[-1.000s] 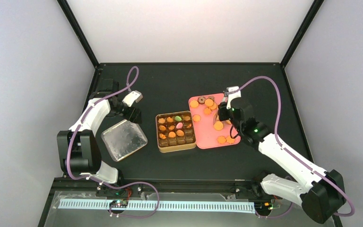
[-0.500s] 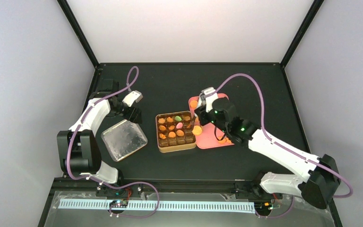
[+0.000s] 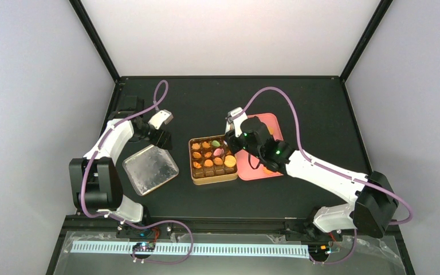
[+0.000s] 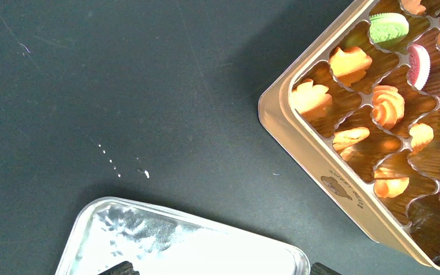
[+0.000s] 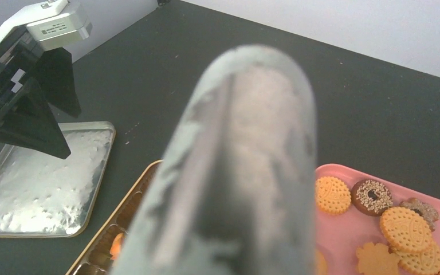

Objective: Pack the cookies
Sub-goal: Place the fake cookies in the empty pocket of the box.

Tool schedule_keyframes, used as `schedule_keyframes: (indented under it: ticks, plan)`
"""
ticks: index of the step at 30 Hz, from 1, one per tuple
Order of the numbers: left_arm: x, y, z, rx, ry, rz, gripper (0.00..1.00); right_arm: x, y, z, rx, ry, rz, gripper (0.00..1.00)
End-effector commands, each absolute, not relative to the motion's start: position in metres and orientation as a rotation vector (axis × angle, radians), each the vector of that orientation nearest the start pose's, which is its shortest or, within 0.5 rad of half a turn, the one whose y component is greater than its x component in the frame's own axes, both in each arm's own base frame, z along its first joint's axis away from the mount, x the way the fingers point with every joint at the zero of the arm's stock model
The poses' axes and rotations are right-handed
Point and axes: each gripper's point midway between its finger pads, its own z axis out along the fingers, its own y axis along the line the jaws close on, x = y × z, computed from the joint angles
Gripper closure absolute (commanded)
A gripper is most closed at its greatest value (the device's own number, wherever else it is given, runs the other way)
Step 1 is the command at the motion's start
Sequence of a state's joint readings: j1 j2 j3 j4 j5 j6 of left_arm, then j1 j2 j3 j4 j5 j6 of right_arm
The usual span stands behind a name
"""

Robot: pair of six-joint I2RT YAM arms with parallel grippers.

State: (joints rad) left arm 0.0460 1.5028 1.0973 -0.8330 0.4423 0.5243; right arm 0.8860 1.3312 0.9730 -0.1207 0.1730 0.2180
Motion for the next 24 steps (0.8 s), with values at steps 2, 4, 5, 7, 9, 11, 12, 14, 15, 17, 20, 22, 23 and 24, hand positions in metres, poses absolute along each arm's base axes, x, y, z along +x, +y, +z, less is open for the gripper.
schedule_keyframes:
  ticks: [2,4,5,7,9,11,12,14,15,17,20,22,23,24]
  plan:
    - [0.333,-0.058,0.129,0.749,2.529,-0.445,0.2,0.296,0.317,0.261,-0.564,1.904,0.535,0.63]
    - [0.333,-0.058,0.128,0.748,2.529,-0.445,0.2,0.295,0.315,0.261,-0.565,1.904,0.526,0.62]
    - [0.332,-0.058,0.128,0.748,2.529,-0.447,0.2,0.295,0.314,0.261,-0.564,1.904,0.52,0.62]
    - [0.332,-0.058,0.127,0.748,2.531,-0.448,0.2,0.295,0.311,0.261,-0.561,1.899,0.512,0.61]
    - [0.331,-0.058,0.126,0.748,2.533,-0.45,0.2,0.294,0.311,0.263,-0.567,1.891,0.512,0.6]
    - [0.331,-0.058,0.125,0.747,2.535,-0.449,0.2,0.294,0.31,0.264,-0.573,1.887,0.509,0.6]
    - [0.331,-0.058,0.125,0.748,2.535,-0.451,0.2,0.293,0.309,0.265,-0.573,1.883,0.509,0.61]
    - [0.331,-0.058,0.125,0.748,2.533,-0.449,0.2,0.291,0.308,0.266,-0.577,1.875,0.517,0.61]
    - [0.331,-0.058,0.125,0.748,2.534,-0.448,0.2,0.288,0.308,0.268,-0.583,1.867,0.523,0.61]
    - [0.332,-0.057,0.126,0.749,2.532,-0.448,0.2,0.284,0.307,0.269,-0.601,1.851,0.531,0.61]
    - [0.331,-0.057,0.126,0.747,2.534,-0.447,0.2,0.271,0.305,0.27,-0.646,1.813,0.548,0.61]
    - [0.331,-0.057,0.125,0.748,2.534,-0.448,0.2,0.265,0.304,0.27,-0.674,1.795,0.565,0.61]
    - [0.331,-0.057,0.125,0.748,2.535,-0.449,0.2,0.262,0.304,0.27,-0.69,1.79,0.571,0.61]
    - [0.331,-0.057,0.126,0.748,2.533,-0.449,0.2,0.259,0.304,0.268,-0.708,1.789,0.576,0.61]
